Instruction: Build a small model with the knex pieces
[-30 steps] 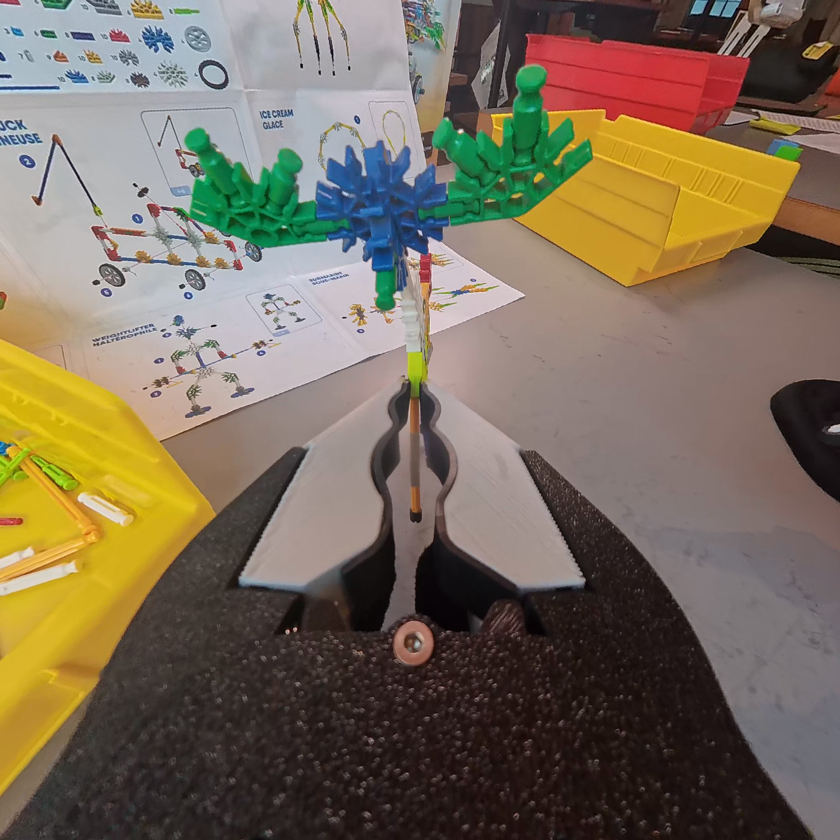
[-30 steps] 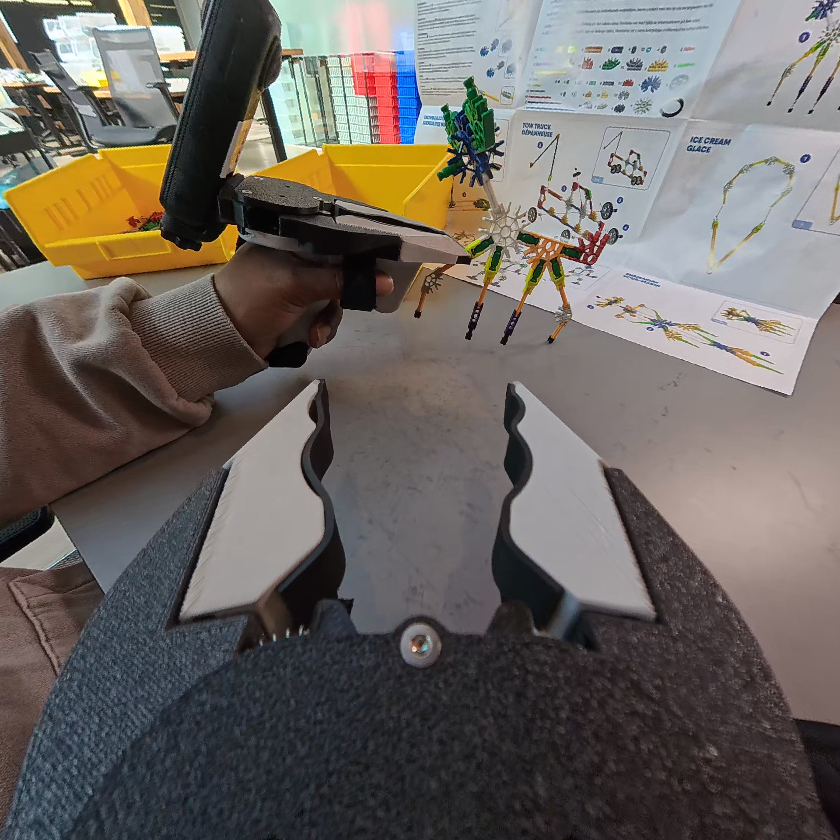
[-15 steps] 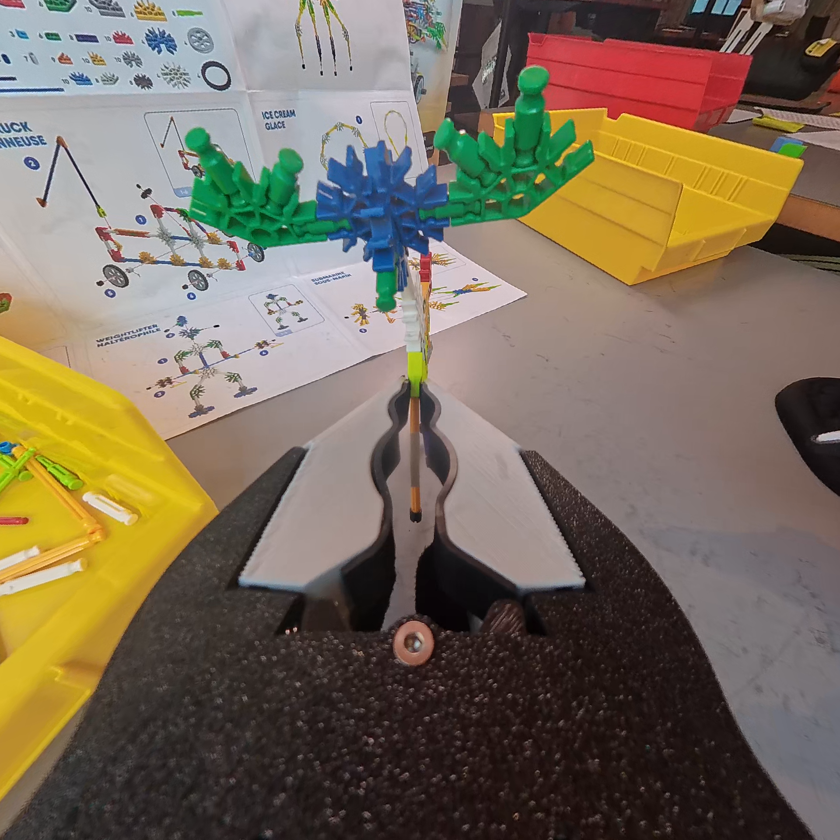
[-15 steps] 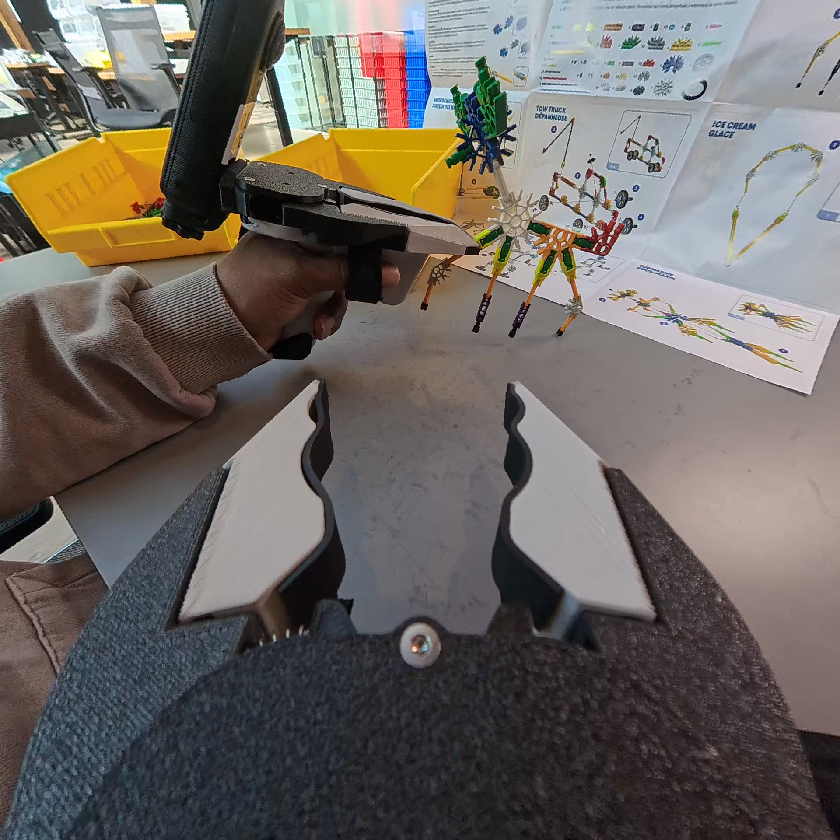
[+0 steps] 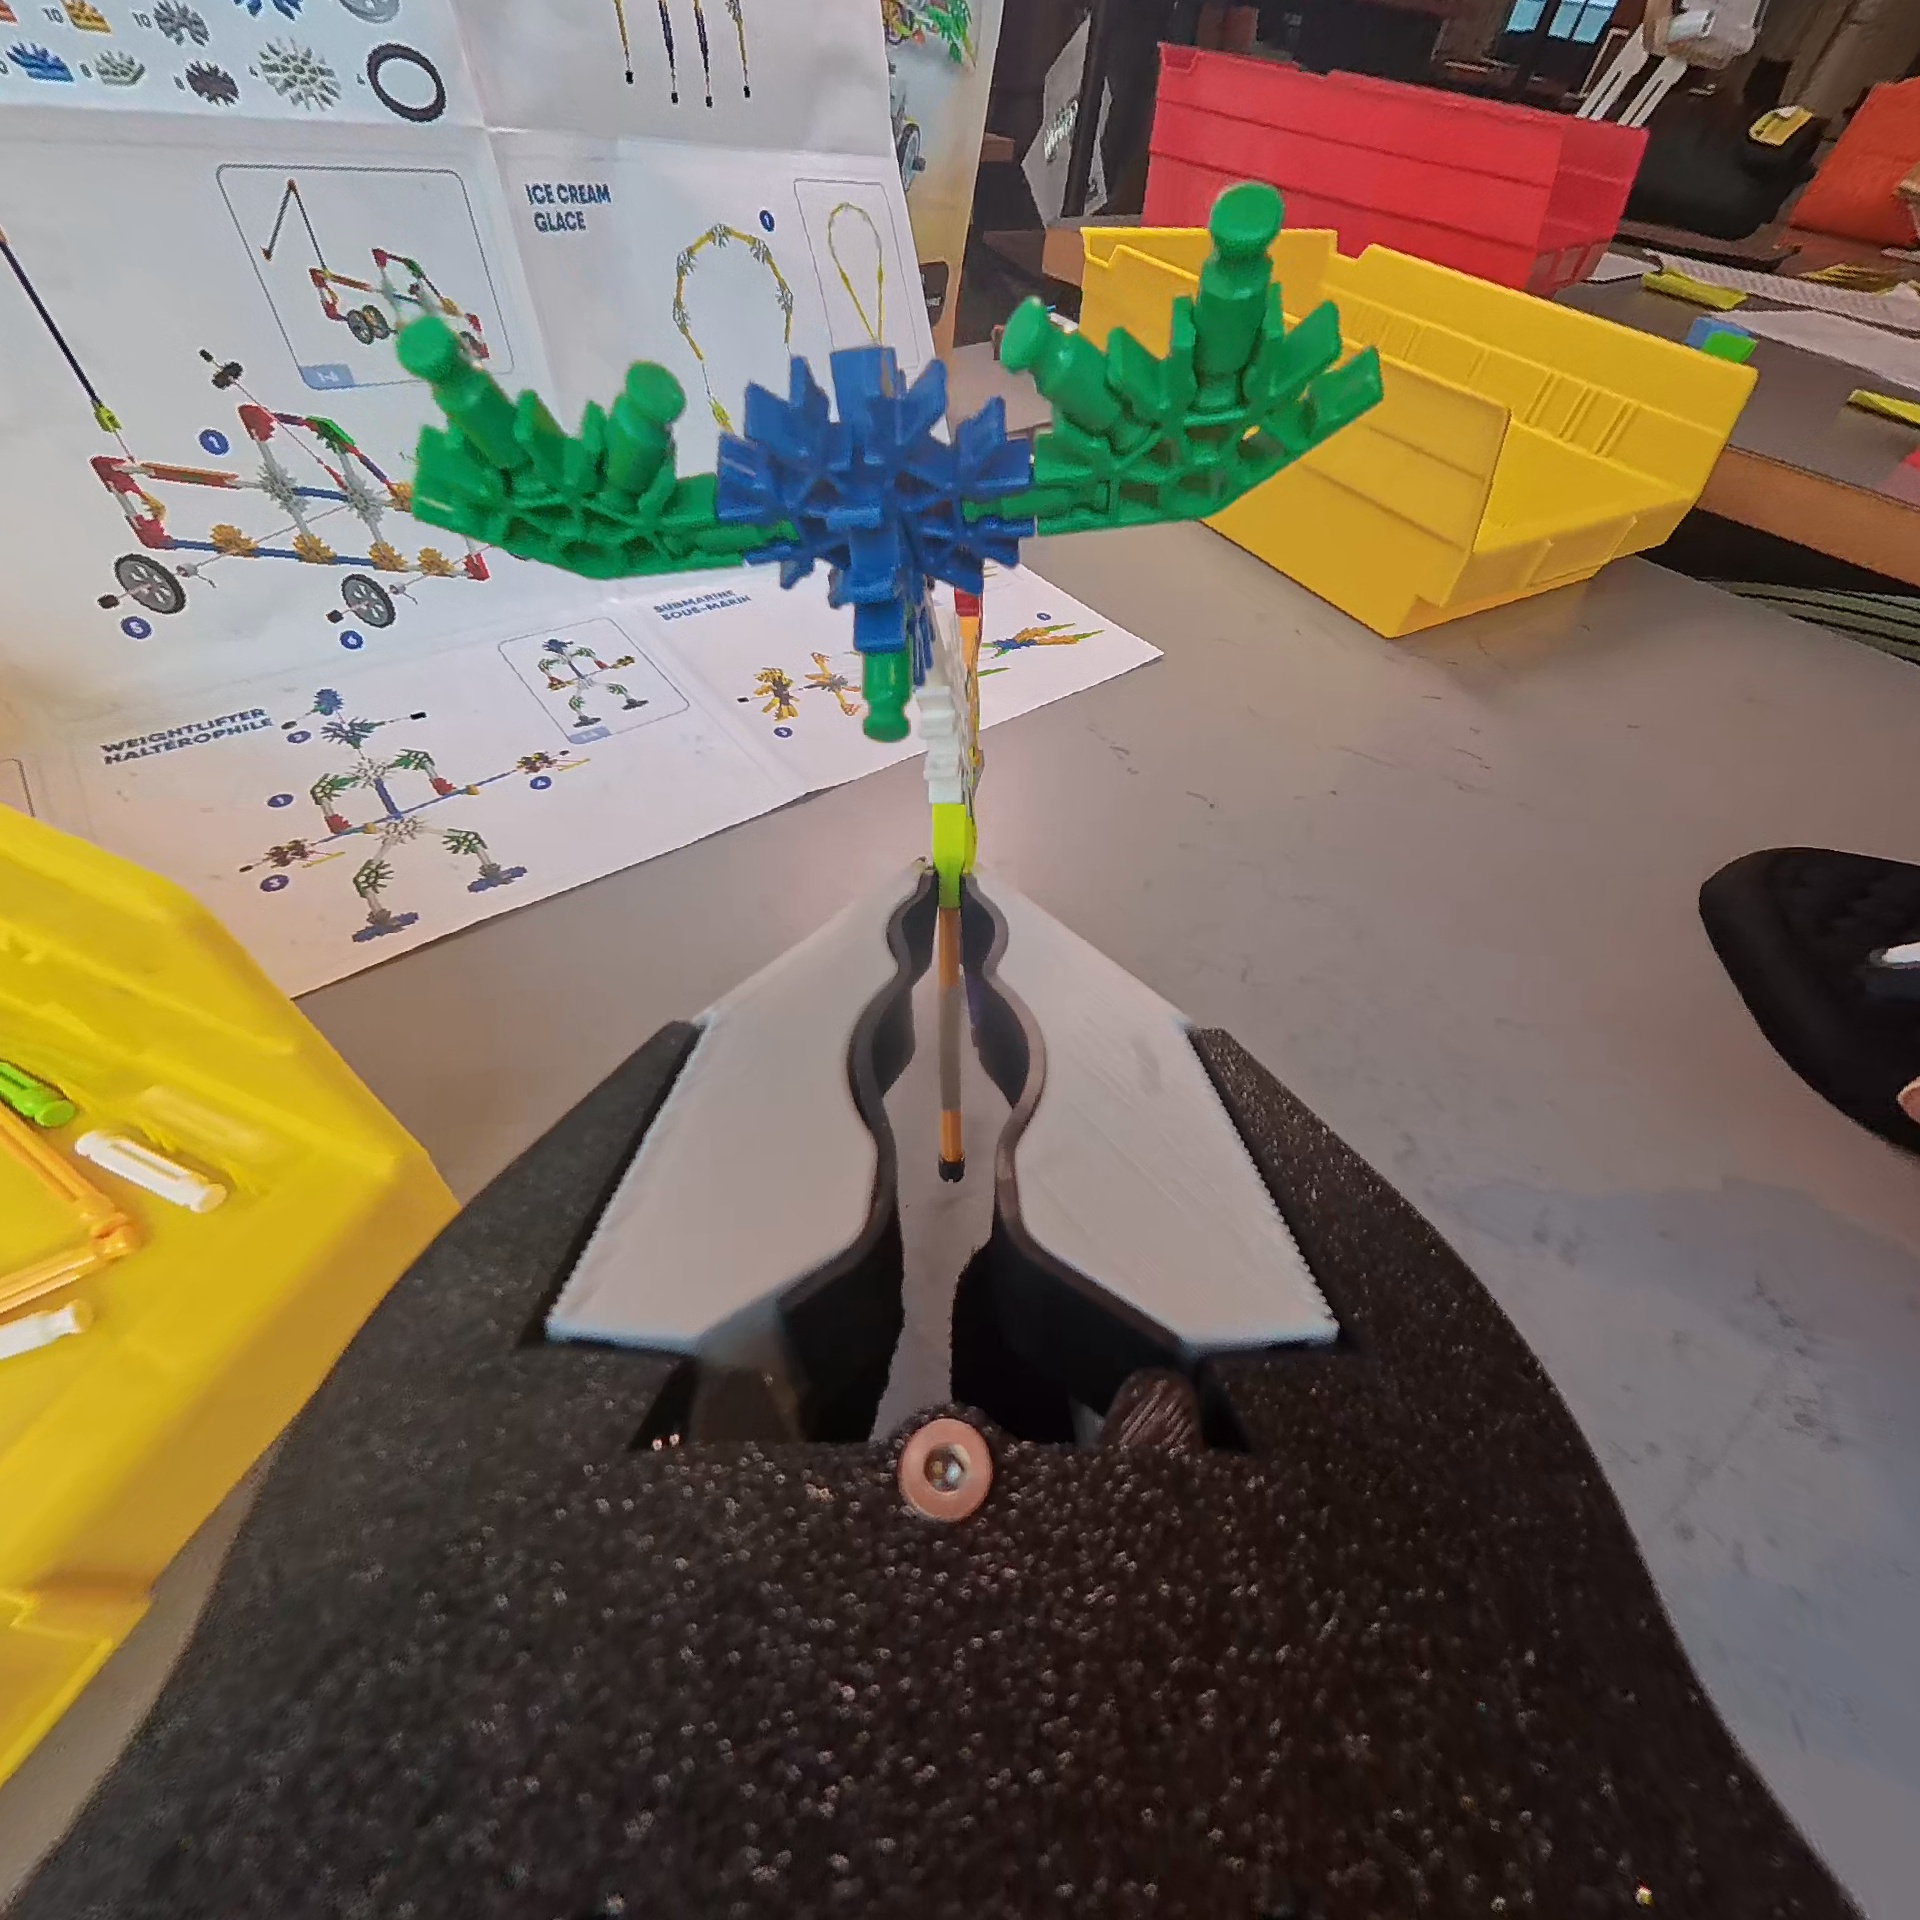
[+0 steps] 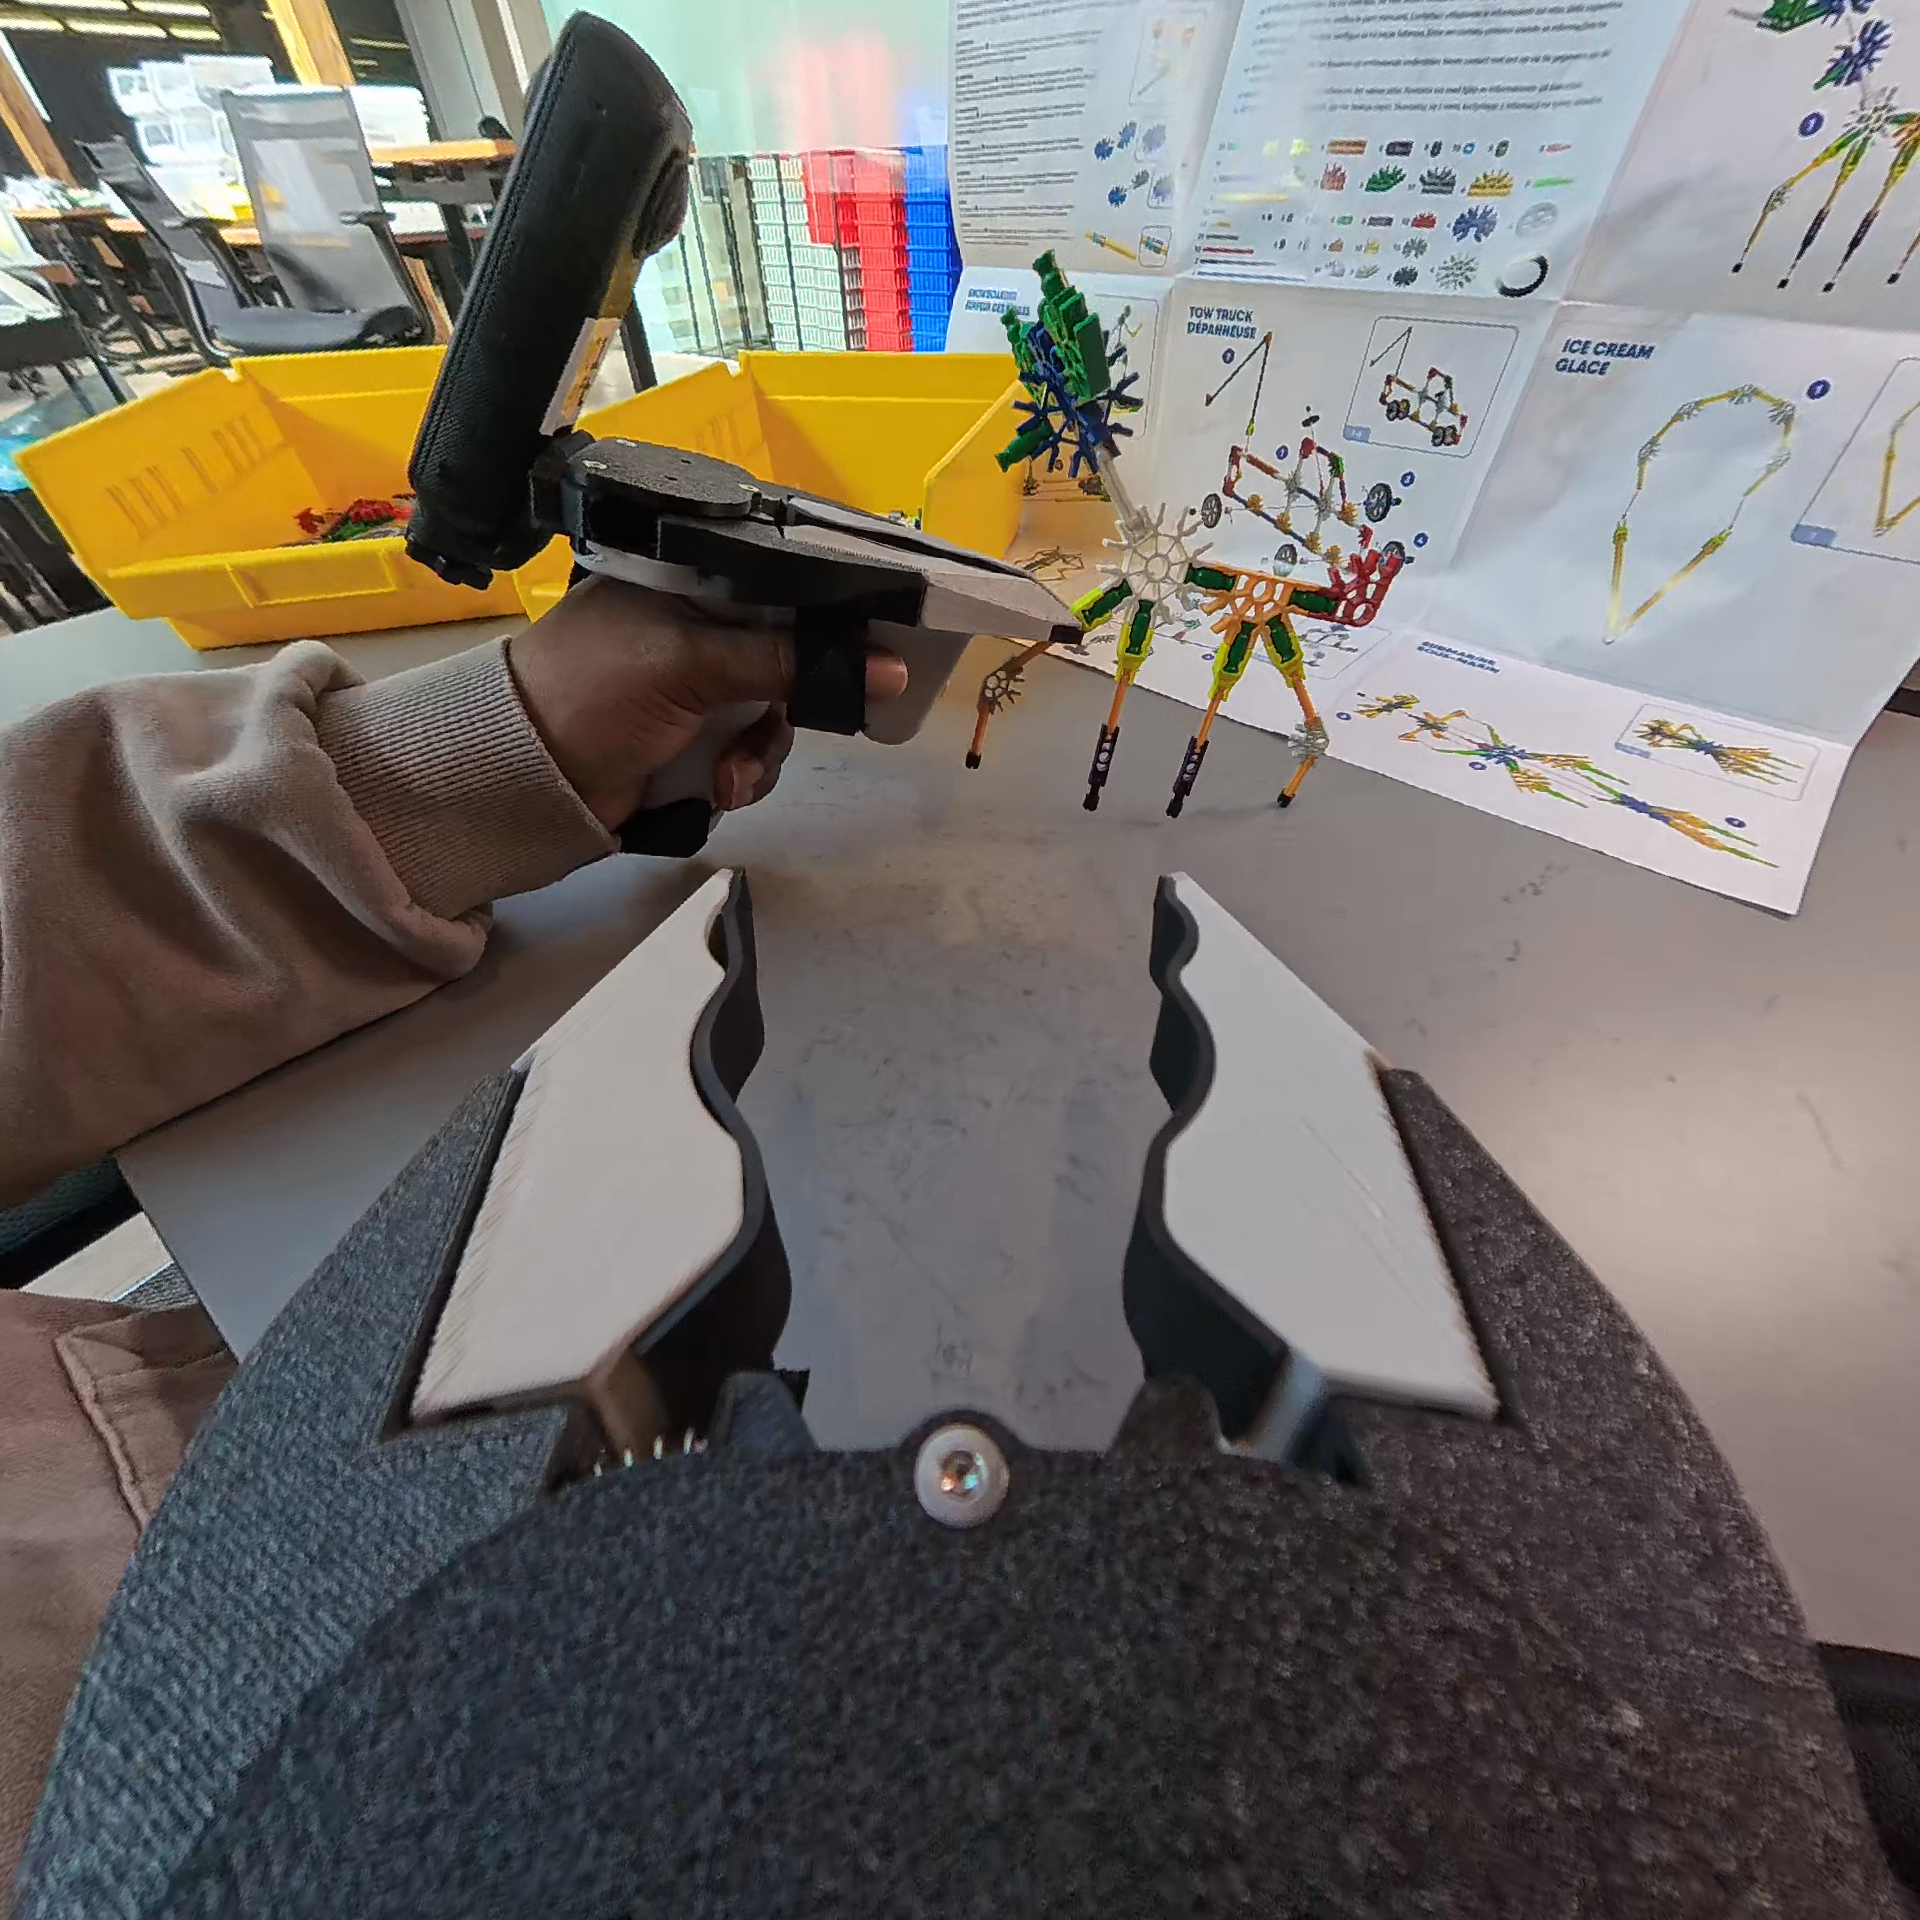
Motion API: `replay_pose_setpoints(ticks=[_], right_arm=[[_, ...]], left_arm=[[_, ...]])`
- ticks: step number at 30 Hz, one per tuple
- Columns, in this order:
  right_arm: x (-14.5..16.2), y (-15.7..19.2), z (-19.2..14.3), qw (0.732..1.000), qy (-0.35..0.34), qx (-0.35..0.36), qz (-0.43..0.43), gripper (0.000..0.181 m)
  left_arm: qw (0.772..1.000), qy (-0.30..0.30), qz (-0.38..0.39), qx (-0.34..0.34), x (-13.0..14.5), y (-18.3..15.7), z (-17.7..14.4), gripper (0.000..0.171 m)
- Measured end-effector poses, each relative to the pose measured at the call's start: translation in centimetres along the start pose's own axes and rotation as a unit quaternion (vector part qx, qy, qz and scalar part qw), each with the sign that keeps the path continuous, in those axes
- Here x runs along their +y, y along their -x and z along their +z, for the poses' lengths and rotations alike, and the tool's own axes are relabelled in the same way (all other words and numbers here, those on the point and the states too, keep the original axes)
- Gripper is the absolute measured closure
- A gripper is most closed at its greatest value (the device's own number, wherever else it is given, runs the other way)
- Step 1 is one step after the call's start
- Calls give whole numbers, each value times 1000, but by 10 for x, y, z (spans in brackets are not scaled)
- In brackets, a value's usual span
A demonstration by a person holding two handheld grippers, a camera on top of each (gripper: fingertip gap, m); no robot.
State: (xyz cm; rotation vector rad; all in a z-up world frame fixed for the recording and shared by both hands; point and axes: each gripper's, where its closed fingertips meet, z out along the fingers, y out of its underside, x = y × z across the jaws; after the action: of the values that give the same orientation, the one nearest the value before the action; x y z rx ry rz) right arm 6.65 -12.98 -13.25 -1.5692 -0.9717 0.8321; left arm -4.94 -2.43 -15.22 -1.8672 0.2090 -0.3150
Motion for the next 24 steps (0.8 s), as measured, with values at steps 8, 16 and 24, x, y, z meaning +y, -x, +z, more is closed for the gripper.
replay_pose_setpoints(ticks=[8,16,24], right_arm=[[8,6,8,999,30,-11,-13,106],[10,19,20,998,42,-27,-45,106],[0,19,14,998,11,-53,-37,103]], left_arm=[[1000,-7,-9,-5,-3,6,-5,168],[998,-20,37,54,-8,-7,-8,168],[977,-16,24,211,-6,-34,-20,169]])
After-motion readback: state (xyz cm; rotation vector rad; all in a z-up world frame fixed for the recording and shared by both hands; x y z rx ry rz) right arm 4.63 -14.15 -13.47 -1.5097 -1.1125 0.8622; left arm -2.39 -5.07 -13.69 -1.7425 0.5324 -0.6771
